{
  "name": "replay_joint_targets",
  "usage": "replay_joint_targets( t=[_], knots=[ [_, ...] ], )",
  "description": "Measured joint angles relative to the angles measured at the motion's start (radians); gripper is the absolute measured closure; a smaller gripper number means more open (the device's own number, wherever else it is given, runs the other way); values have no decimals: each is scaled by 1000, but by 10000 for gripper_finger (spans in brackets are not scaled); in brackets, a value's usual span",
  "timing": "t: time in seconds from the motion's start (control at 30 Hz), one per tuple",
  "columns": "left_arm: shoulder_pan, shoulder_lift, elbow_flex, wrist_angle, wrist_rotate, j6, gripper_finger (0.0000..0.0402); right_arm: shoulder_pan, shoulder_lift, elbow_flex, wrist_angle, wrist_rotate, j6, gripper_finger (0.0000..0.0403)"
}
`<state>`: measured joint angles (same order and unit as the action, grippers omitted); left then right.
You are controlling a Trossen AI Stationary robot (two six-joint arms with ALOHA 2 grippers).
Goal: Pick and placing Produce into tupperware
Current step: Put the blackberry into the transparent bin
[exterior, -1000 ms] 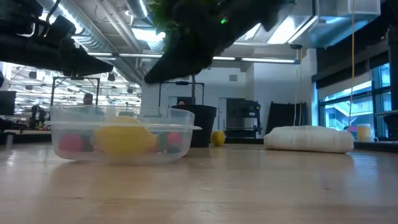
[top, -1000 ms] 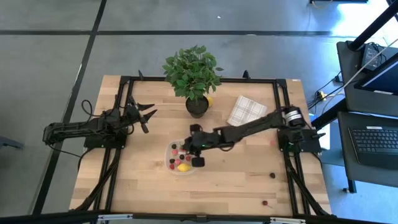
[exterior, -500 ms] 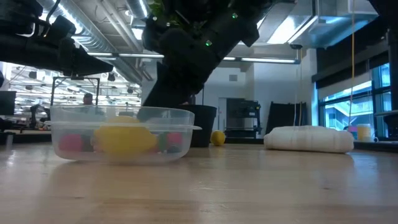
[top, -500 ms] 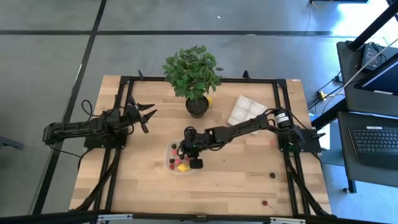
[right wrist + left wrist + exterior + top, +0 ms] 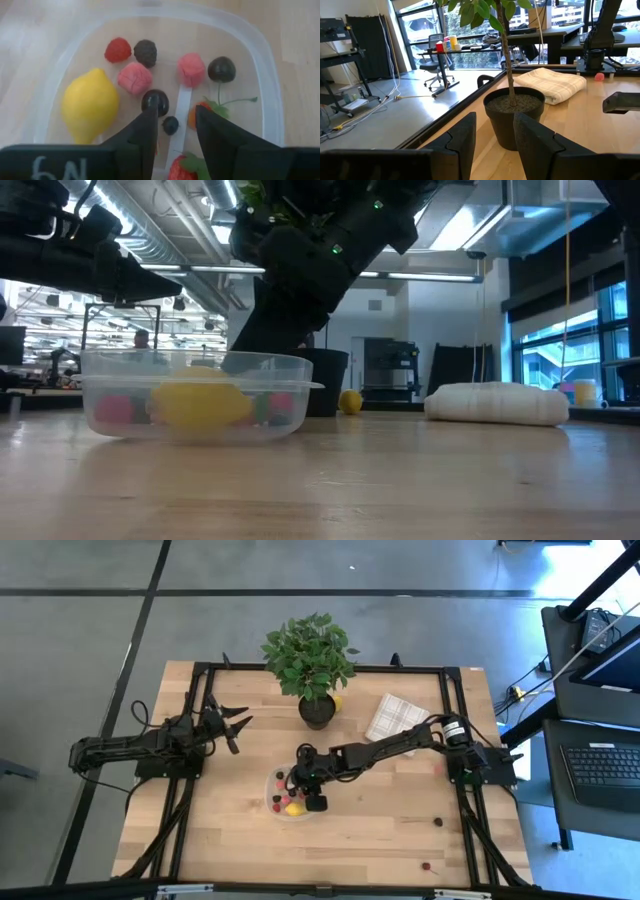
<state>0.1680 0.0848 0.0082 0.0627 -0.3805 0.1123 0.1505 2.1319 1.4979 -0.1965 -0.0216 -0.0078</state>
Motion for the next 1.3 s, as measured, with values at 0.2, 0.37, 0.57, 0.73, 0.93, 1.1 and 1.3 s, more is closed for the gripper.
replay_joint_targets(
  t=[0.2, 0.37, 0.57, 0.73, 0.93, 1.1, 1.3],
  knots=[
    [0, 0, 0, 0, 0, 0, 276, 0, -46, 0, -91, 1, 30, 259],
    [0, 0, 0, 0, 0, 0, 276, 25, -134, -13, -241, 4, 111, 258],
    [0, 0, 0, 0, 0, 1, 276, 86, -321, -198, -249, 62, 281, 258],
    [0, 0, 0, 0, 0, 3, 276, 154, -531, -396, -266, 90, 542, 258],
    [0, 0, 0, 0, 0, 4, 276, 247, -726, -566, -459, 53, 996, 258],
    [0, 0, 0, 3, 0, 23, 276, 349, -818, -631, -650, 38, 1338, 258],
    [0, 0, 0, 5, 0, 29, 276, 462, -840, -671, -714, -11, 1590, 257]
  ],
)
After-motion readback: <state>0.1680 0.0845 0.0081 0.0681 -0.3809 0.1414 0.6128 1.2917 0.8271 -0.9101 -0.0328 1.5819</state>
